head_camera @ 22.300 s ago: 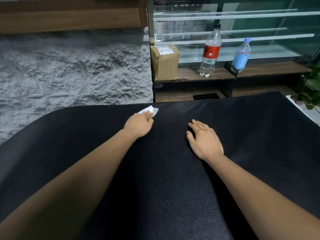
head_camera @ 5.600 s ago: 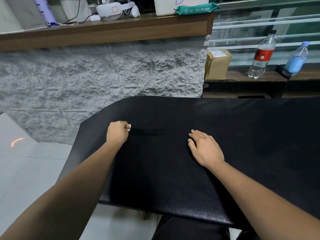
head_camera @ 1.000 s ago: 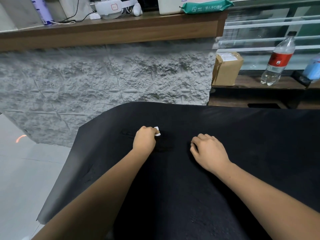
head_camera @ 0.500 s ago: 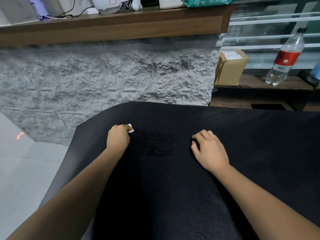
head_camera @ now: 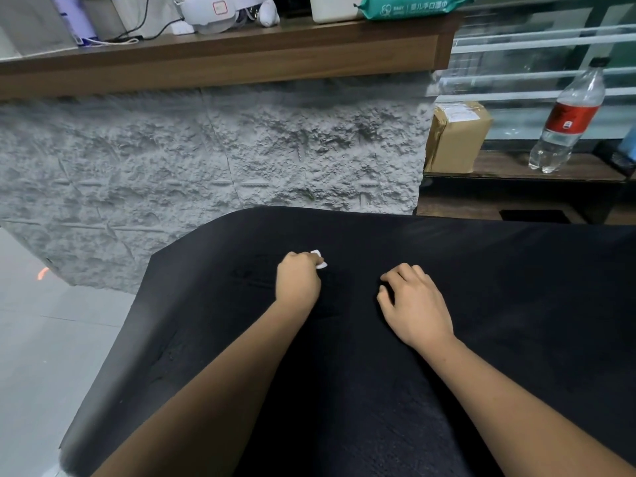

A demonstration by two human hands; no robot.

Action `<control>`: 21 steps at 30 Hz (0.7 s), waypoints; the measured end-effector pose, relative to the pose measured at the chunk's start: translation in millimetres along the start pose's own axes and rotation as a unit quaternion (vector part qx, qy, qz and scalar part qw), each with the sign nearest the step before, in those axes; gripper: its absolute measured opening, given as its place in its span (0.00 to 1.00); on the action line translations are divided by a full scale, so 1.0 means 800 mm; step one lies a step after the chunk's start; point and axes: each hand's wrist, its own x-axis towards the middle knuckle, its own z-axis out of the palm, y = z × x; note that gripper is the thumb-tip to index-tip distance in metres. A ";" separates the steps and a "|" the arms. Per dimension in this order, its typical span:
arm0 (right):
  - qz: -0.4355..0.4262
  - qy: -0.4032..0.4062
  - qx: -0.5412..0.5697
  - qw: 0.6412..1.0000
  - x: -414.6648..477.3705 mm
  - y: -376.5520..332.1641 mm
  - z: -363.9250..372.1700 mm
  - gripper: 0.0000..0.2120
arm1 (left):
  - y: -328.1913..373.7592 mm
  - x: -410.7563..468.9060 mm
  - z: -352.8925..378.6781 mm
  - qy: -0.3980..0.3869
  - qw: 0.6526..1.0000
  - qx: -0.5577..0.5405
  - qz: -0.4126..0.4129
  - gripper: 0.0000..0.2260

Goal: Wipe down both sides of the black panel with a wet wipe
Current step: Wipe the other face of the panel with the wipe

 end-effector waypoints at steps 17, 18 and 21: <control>0.004 -0.001 0.017 1.000 -0.002 0.000 -0.003 0.11 | -0.002 0.019 -0.004 -0.051 0.997 0.014 0.048 0.20; 0.005 -0.001 0.018 1.000 -0.002 -0.001 -0.003 0.11 | -0.011 0.021 -0.009 -0.042 0.998 0.018 0.043 0.20; 0.005 0.000 0.017 1.000 -0.003 -0.001 -0.004 0.10 | -0.043 0.028 -0.019 -0.019 0.999 0.026 0.027 0.21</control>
